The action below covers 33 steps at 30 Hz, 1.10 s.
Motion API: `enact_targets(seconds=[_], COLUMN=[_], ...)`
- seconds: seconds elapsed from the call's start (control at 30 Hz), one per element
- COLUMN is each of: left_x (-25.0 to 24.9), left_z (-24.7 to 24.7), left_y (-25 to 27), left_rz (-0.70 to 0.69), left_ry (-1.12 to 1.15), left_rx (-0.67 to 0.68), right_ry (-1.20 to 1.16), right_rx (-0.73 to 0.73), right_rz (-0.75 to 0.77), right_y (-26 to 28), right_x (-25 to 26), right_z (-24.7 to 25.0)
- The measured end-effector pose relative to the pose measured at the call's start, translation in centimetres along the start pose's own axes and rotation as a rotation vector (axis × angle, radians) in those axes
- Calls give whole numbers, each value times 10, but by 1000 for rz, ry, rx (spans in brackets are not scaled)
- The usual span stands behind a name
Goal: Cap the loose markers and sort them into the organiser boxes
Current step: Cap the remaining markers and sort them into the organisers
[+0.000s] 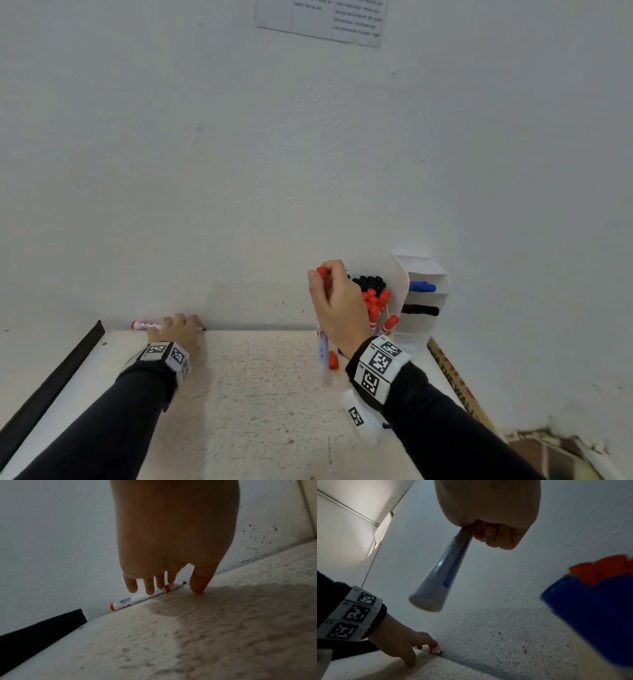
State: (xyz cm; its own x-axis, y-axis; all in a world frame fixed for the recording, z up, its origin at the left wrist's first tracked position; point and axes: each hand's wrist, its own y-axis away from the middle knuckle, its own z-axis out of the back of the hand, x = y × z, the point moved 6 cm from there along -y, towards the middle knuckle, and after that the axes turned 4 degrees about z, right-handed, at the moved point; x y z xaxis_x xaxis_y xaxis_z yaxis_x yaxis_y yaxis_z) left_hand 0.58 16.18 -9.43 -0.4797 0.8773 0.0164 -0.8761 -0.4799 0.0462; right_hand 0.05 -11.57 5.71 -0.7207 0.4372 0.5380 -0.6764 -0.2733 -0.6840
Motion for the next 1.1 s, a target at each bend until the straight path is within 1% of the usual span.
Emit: enact_targets(seconds=[0.1, 0.17, 0.23, 0.3, 0.4, 0.47, 0.53, 0.6, 0.67, 0.77, 0.87, 0.97, 1.03, 1.1], left_x=[-2, -1, -2, -7, -19, -25, -34, -43, -53, -64, -70, -75, -78, -79], left_z=[6, 5, 5, 7, 12, 13, 14, 15, 17, 19, 17, 16, 14, 13], left_y=[1, 3, 7, 13, 23, 30, 35, 42, 49, 61, 73, 84, 89, 93], left_rz=[-18, -33, -54, -80, -102, -98, -105, -106, -102, -99, -75, -58, -61, -58], left_ry=[-94, -110, -120, -118, -29, 84, 203, 275, 348, 446, 525, 601, 631, 635], left_rx=[-35, -12, 32, 34, 37, 76, 110, 129, 120, 125, 165, 188, 205, 212], right_ry=[20, 53, 78, 137, 240, 281, 323, 337, 332, 303, 220, 185, 220, 321], right_rx=[-61, -90, -79, -51, -79, -123, -151, -120, -93, -126, -159, -97, -85, -146], right_rz=[-20, -47, -47, -48, -69, -85, -59, -46, -83, -169, -338, -506, -541, -509], right_y=[1, 4, 7, 13, 25, 36, 49, 63, 74, 82, 83, 85, 85, 84], right_x=[-4, -11, -21, -31, -50, -62, -72, -85, -97, -109, -118, -125, -124, -115], right_z=[33, 56, 78, 98, 125, 134, 133, 124, 115, 104, 93, 80, 77, 79])
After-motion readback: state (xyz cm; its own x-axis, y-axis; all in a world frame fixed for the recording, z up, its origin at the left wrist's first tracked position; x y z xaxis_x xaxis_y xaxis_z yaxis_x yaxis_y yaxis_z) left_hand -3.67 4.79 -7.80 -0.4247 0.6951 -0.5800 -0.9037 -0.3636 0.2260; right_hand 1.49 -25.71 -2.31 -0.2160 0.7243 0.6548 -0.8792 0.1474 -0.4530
